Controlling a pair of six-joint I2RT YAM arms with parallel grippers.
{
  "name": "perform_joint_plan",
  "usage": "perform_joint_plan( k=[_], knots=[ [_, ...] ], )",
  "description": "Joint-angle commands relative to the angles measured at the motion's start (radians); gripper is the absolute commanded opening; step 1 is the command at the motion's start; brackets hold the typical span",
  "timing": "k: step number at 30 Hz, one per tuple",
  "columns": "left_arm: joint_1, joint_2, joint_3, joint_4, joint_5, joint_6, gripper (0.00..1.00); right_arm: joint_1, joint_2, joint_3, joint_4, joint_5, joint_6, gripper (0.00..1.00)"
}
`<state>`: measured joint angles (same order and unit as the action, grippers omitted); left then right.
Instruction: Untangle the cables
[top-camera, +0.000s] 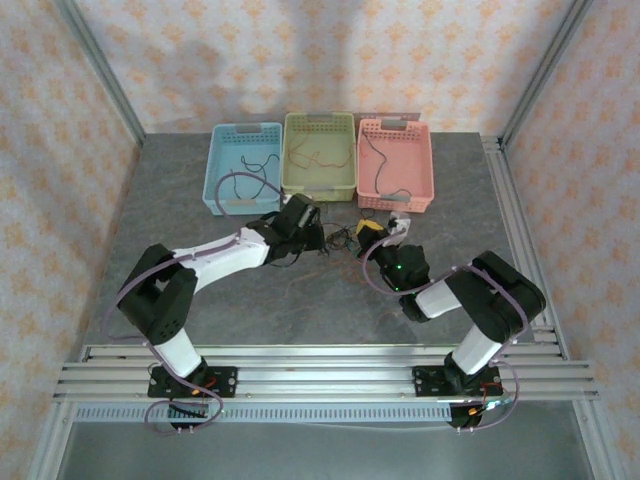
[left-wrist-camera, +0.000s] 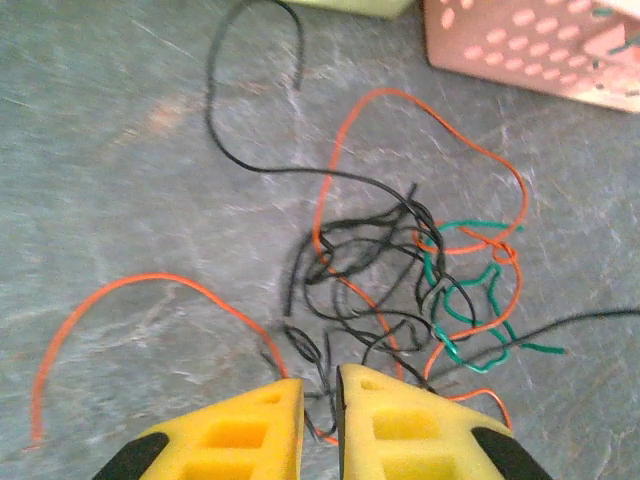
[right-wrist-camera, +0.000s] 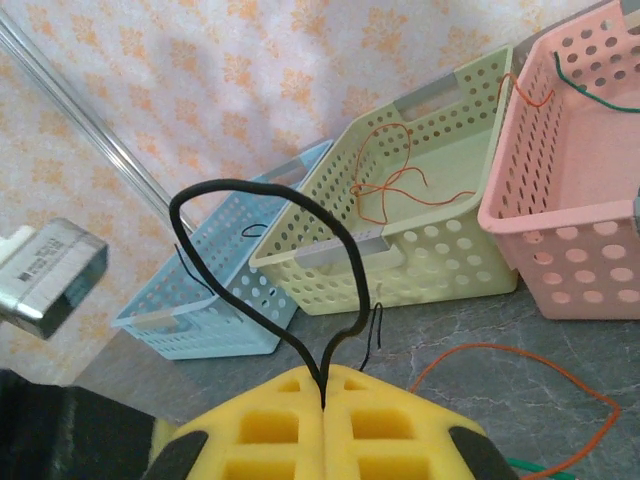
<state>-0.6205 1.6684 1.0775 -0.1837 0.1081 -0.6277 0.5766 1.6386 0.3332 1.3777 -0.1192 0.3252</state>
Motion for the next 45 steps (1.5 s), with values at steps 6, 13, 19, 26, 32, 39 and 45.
perform_joint_plan(
  k=[6,13,19,26,32,39,45],
  knots=[
    [0.075,-0.084,-0.066,-0.067,-0.069,0.022,0.17,-0.004,-0.02,-0.009,0.028,0.04,-0.017,0.0],
    [0.006,-0.012,-0.004,-0.057,0.09,0.116,0.27,-0.004,0.018,0.006,0.029,0.034,-0.006,0.0],
    [-0.077,0.082,0.127,-0.128,0.092,0.165,0.41,-0.011,0.025,0.004,0.029,0.054,-0.001,0.0],
    [-0.084,0.186,0.231,-0.175,0.185,0.192,0.43,-0.046,0.041,-0.015,0.029,0.125,0.062,0.0],
    [-0.084,0.258,0.307,-0.236,0.19,0.195,0.43,-0.113,0.073,-0.021,0.029,0.123,0.167,0.0],
    [-0.099,0.309,0.381,-0.281,0.131,0.191,0.43,-0.115,0.08,-0.016,0.029,0.113,0.176,0.0],
    [-0.113,0.335,0.423,-0.316,0.104,0.201,0.41,-0.114,0.085,-0.013,0.029,0.107,0.182,0.0]
  ],
)
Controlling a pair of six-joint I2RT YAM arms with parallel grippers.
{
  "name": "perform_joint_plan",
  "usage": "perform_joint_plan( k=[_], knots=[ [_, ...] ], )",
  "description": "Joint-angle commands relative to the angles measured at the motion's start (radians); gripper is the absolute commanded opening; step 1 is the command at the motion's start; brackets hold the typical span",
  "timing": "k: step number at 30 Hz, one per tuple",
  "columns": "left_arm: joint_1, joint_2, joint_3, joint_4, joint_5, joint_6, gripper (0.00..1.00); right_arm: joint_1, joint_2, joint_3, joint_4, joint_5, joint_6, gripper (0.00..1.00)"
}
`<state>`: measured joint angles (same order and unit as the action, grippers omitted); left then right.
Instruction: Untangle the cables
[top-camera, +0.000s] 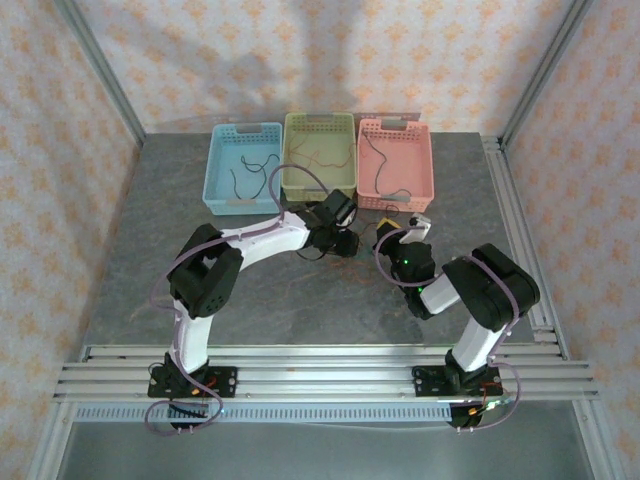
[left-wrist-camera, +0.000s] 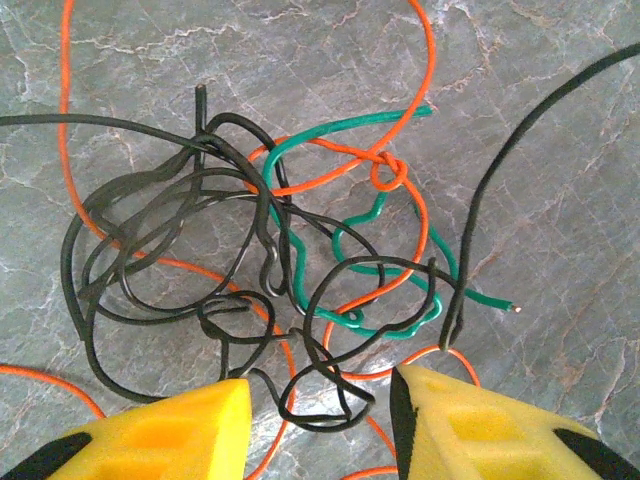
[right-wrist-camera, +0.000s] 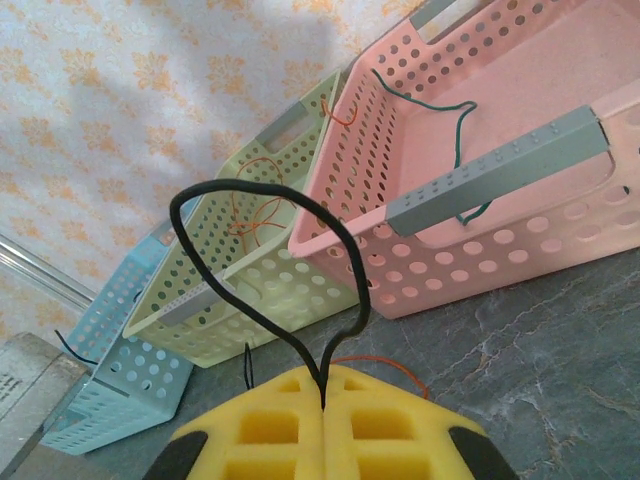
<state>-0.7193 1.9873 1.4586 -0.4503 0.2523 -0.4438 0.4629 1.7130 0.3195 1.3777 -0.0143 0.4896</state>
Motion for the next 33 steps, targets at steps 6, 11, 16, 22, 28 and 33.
perform_joint_plan(
  k=[6,11,16,22,28,33],
  knots=[
    [-0.032,0.035,0.078,-0.079,-0.063,0.024,0.4,0.0,0.009,0.003,0.029,-0.002,0.02,0.0],
    [-0.038,0.055,0.107,-0.102,-0.065,0.032,0.36,0.0,0.005,0.0,0.029,-0.002,0.019,0.0],
    [-0.043,0.081,0.144,-0.136,-0.07,0.037,0.33,-0.001,0.004,-0.001,0.029,0.001,0.018,0.0],
    [-0.045,0.028,0.08,-0.082,-0.096,0.022,0.14,-0.001,0.006,-0.002,0.029,0.002,0.015,0.0],
    [-0.045,-0.11,-0.054,-0.008,-0.127,0.002,0.08,-0.001,0.005,-0.003,0.028,0.015,0.005,0.0],
    [-0.044,-0.253,-0.178,0.013,-0.189,-0.009,0.06,-0.002,0.005,-0.007,0.029,0.031,0.001,0.0]
  ],
)
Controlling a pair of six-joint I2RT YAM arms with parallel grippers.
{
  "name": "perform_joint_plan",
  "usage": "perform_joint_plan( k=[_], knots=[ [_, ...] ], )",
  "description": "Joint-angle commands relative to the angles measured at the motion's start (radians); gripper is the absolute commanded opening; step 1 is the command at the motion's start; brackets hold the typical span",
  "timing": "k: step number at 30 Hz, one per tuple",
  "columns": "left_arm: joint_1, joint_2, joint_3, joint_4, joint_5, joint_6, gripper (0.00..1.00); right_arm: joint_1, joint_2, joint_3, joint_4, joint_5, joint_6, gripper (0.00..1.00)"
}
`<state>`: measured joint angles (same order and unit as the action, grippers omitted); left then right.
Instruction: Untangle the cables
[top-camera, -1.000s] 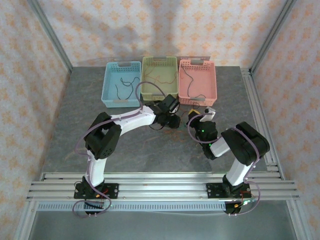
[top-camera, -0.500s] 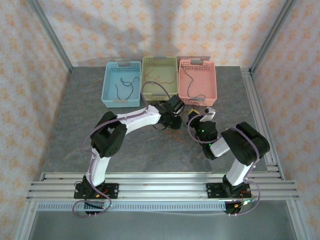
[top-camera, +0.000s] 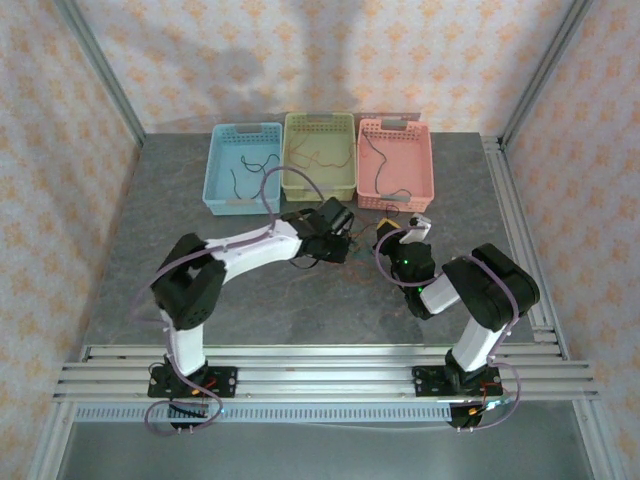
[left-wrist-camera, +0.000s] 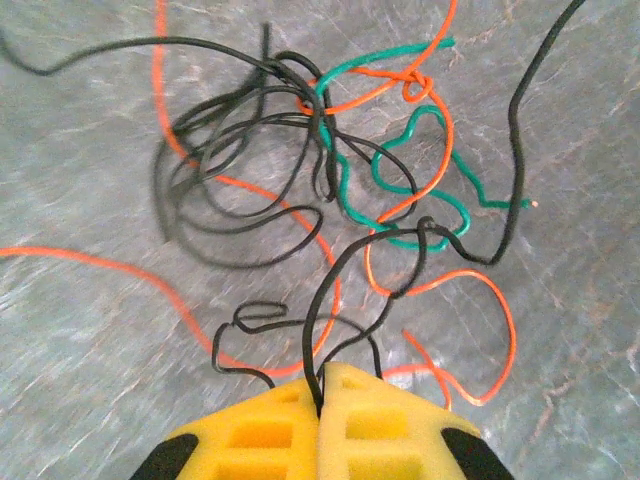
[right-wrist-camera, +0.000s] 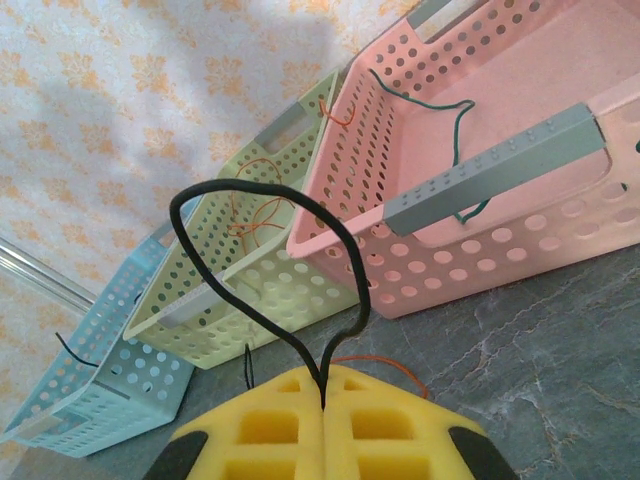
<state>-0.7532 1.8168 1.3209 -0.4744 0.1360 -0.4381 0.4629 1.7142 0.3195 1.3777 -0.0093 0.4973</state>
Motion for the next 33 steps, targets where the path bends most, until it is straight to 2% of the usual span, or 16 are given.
perform_joint_plan(
  k=[1,7,11,17,22,33],
  knots=[
    [-0.011,-0.11,-0.063,0.034,-0.087,-0.016,0.05,-0.001,0.004,-0.007,0.028,0.027,-0.008,0.0],
    [0.018,-0.273,-0.22,0.085,-0.109,-0.041,0.0,-0.003,0.005,-0.009,0.029,0.03,-0.008,0.0],
    [0.057,-0.376,-0.328,0.178,-0.02,-0.052,0.0,-0.002,0.024,0.01,0.029,0.006,-0.004,0.0],
    [0.082,-0.535,-0.43,0.287,0.025,-0.056,0.0,-0.002,0.015,0.007,0.029,-0.031,0.023,0.0],
    [0.105,-0.628,-0.434,0.316,0.002,-0.065,0.0,-0.003,0.032,0.024,0.029,-0.068,0.038,0.0],
    [0.186,-0.705,-0.416,0.295,-0.056,-0.039,0.0,0.017,0.044,0.056,0.028,-0.133,0.031,0.0]
  ],
)
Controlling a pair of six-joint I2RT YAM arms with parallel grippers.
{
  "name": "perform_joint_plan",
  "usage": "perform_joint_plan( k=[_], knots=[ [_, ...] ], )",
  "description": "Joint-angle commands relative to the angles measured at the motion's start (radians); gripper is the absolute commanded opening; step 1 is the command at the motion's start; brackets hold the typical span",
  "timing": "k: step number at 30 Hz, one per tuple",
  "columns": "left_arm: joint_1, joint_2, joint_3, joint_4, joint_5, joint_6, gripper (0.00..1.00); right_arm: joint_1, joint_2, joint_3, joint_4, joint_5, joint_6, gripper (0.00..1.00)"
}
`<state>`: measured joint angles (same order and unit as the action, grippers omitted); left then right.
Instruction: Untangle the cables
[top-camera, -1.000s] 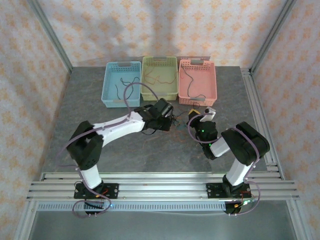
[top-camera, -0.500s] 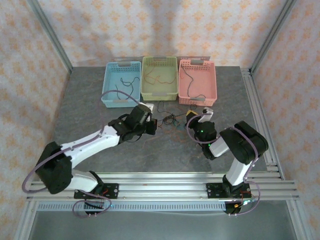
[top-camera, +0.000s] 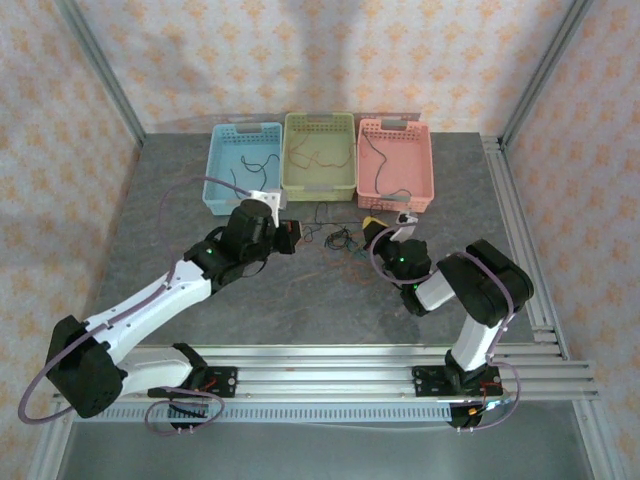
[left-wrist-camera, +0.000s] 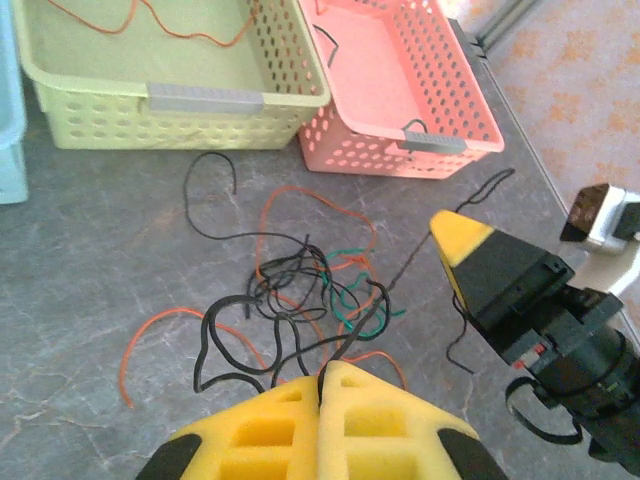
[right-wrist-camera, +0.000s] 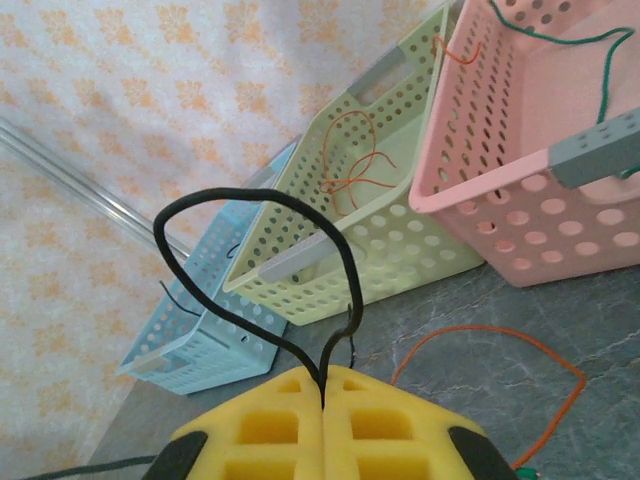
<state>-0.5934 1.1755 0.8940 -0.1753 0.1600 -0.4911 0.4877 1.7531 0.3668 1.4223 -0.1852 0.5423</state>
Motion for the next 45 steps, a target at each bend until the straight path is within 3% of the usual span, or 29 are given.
perform_joint_plan(
  k=[1,10,16,20,25,29,31,34,37,45],
  knots=[
    [0.032,-0.077,-0.002,0.003,-0.087,0.014,0.0,-0.002,-0.002,0.01,-0.016,0.036,-0.025,0.0],
    [0.049,-0.289,-0.183,0.066,-0.162,-0.036,0.0,0.013,-0.042,-0.002,-0.016,0.022,-0.067,0.0],
    [0.05,-0.358,-0.184,0.028,-0.16,-0.035,0.0,0.014,-0.054,-0.008,-0.016,0.027,-0.091,0.0],
    [0.051,-0.307,-0.176,0.033,-0.114,-0.027,0.0,0.014,-0.065,-0.008,-0.016,0.008,-0.096,0.0],
    [0.048,-0.177,-0.154,0.094,0.034,-0.037,0.0,0.019,-0.108,-0.012,-0.016,-0.031,-0.111,0.0],
    [0.042,-0.11,-0.153,0.128,0.086,-0.037,0.0,0.036,-0.168,0.008,-0.016,-0.143,-0.123,0.0],
    [0.027,-0.089,-0.162,0.145,0.094,-0.073,0.07,0.06,-0.194,0.019,-0.016,-0.183,-0.129,0.0],
    [0.002,-0.059,-0.165,0.124,0.084,-0.073,0.28,0.089,-0.223,0.029,-0.018,-0.2,-0.125,0.0],
    [-0.012,-0.018,-0.155,0.079,0.084,-0.087,0.38,0.094,-0.239,0.028,-0.02,-0.19,-0.104,0.0],
    [-0.076,0.105,-0.092,-0.025,0.052,-0.104,0.41,0.094,-0.307,-0.003,-0.153,-0.056,-0.099,0.0]
  ],
)
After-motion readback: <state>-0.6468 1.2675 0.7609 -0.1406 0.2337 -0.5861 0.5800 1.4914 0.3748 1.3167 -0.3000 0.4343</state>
